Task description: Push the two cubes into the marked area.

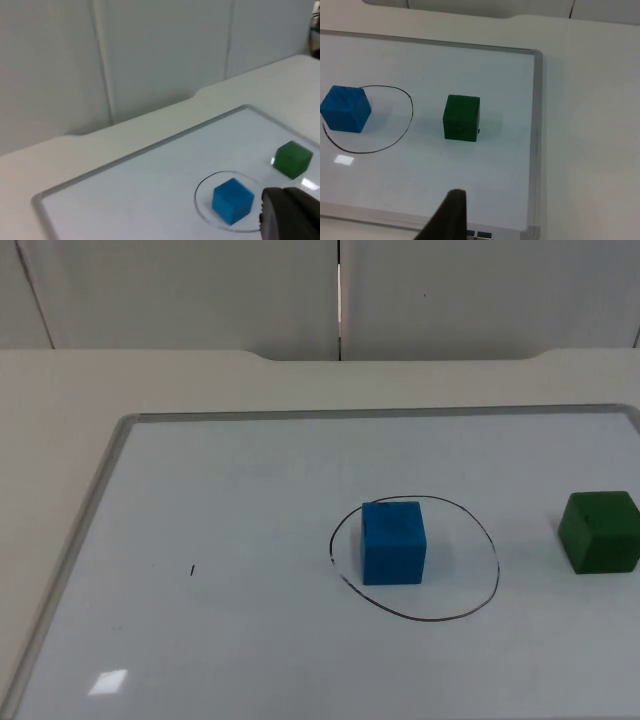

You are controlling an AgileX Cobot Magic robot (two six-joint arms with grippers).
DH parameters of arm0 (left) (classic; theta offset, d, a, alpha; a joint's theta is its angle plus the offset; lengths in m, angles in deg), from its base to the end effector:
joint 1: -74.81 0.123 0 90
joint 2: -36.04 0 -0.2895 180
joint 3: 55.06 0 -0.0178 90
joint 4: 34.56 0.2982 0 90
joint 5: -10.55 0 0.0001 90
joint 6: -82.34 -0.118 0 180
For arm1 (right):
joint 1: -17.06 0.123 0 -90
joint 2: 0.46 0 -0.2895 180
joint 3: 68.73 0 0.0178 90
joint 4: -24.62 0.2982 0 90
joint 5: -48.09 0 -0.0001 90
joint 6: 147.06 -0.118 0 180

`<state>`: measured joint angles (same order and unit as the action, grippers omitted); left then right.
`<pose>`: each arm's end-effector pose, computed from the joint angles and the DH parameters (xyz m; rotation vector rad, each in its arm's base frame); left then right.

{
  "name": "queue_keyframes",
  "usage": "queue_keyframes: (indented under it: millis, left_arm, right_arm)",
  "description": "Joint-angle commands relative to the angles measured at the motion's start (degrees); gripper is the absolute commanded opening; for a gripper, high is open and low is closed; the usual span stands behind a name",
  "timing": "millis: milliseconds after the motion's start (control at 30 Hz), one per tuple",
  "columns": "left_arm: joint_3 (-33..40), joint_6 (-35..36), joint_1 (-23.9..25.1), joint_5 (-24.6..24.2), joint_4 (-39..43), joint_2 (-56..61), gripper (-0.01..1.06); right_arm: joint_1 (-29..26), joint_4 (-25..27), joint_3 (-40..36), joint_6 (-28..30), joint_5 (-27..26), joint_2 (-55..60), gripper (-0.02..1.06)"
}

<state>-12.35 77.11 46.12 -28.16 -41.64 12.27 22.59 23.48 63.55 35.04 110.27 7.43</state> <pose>0.0965 -0.0632 0.3445 0.5072 1.7817 -0.4250 0.0535 0.0031 0.2908 -0.1354 2.0512 0.0133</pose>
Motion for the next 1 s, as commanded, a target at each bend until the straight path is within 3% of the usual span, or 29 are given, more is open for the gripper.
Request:
queue_keyframes:
  millis: [0, 167, 267, 600, 967]
  left_arm:
    - [0.3, 4.5, 0.2, -4.1, 3.3, 4.3, 0.00]
    - [0.3, 5.7, 0.2, -9.0, 3.5, 10.3, 0.00]
    - [0.3, 5.7, 0.2, -15.0, 3.7, 14.5, 0.00]
    - [0.3, 5.7, 0.2, -24.1, 6.6, 16.1, 0.00]
    - [5.9, 5.7, 0.2, -23.4, 6.0, 16.1, 0.00]
  right_arm:
    - [-0.3, 0.1, 0.0, 0.1, -0.4, -0.2, 1.05]
    - [-0.3, 0.1, 0.0, 0.1, -0.4, -0.2, 1.05]
    - [-0.3, 0.1, 0.0, 0.1, -0.4, -0.2, 1.05]
    - [-0.3, 0.1, 0.0, 0.1, -0.4, -0.2, 1.05]
    - [-0.3, 0.1, 0.0, 0.1, -0.4, -0.2, 1.05]
